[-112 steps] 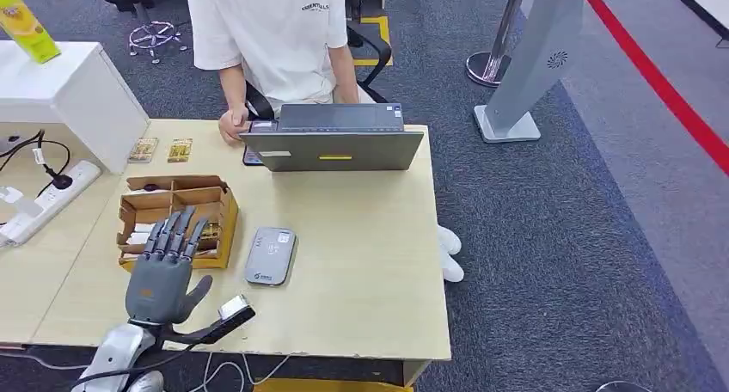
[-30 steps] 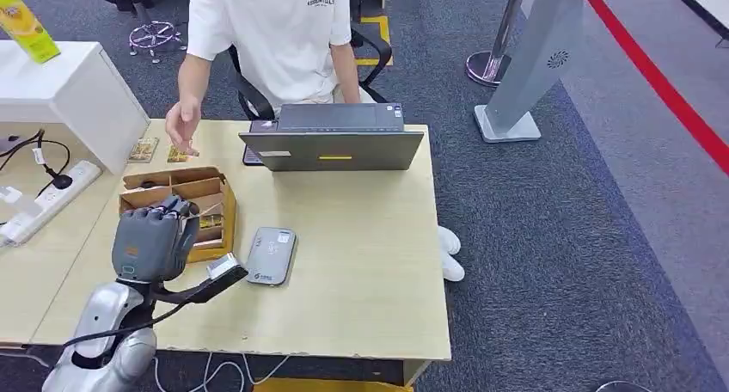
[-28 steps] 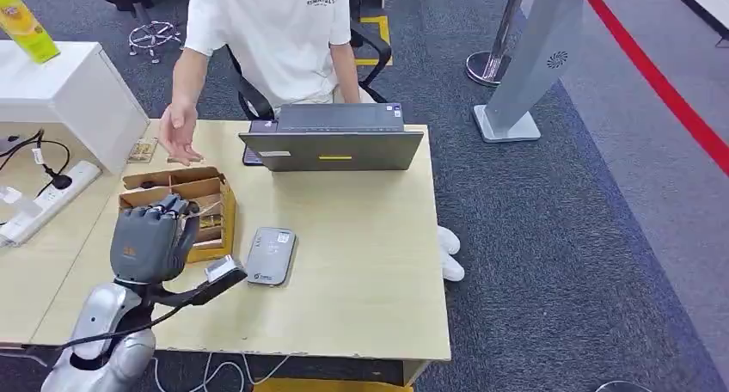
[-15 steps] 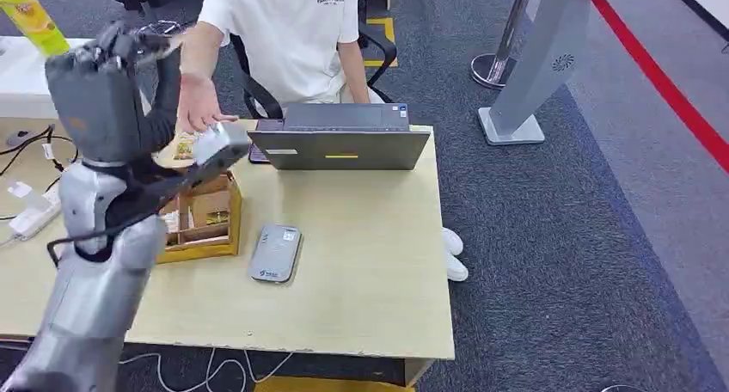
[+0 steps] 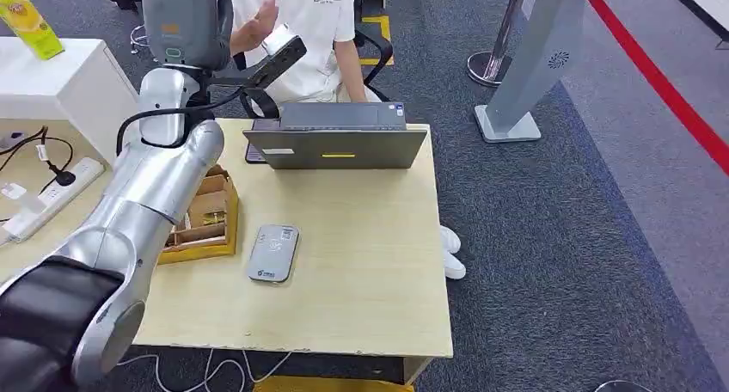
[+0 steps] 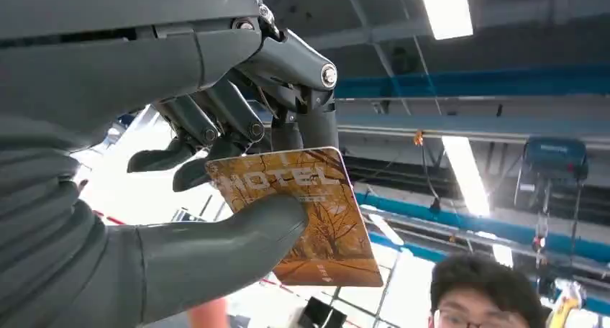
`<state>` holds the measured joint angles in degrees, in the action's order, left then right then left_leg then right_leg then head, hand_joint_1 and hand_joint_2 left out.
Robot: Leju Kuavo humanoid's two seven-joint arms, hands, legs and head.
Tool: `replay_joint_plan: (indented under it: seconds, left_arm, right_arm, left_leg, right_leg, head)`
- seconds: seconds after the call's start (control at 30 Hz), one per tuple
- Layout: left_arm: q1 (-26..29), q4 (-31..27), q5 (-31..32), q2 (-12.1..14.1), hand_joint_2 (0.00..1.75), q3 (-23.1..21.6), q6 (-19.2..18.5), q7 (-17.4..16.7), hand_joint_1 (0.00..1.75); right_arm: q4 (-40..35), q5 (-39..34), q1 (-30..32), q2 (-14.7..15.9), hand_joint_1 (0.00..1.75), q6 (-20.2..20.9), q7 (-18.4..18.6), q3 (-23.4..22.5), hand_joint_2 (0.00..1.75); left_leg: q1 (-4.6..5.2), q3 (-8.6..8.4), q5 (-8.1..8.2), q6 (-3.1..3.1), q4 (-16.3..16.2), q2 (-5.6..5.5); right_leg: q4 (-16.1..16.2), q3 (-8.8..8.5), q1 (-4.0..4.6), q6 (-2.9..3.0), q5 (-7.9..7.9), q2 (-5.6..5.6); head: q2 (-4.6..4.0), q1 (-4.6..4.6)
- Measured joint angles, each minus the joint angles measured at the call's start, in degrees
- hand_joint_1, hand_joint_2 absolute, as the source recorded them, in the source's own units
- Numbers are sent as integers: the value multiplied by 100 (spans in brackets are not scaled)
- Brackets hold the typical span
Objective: Pass the card to the sensor for recognition and then transmit it.
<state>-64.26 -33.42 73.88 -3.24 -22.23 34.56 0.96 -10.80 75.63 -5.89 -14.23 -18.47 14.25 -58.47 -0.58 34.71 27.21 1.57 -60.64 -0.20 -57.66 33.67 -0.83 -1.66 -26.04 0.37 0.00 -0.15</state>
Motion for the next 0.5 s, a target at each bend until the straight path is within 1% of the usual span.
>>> replay_joint_plan:
  seconds: [0.1,0.13,0.23,0.5]
  left_arm:
    - [-69,248,13,-15,175,0,-37,-48,175]
    - [-78,282,26,-13,175,0,-48,-72,0]
    - [-80,380,63,-7,175,0,-59,-135,0]
    - [-81,559,-44,42,175,2,-4,-94,0]
  right_arm:
    - [0,4,4,2,0,9,-13,20,175]
    - [0,4,6,2,0,11,-22,26,175]
    - [0,24,12,4,0,26,-48,35,175]
    - [0,55,17,9,0,70,-50,44,175]
  left_leg:
    - [0,1,0,0,0,0]
    - [0,1,0,0,0,0]
    - [0,3,-1,0,0,0]
    - [0,6,-1,0,0,-1]
  right_leg:
    - [0,0,0,0,0,0]
    - [0,0,0,0,0,0]
    - [0,-1,0,0,0,-1]
    - [0,-1,0,0,0,-2]
  head:
    - [-2,0]
    - [-2,-2]
    - [0,0]
    - [-2,0]
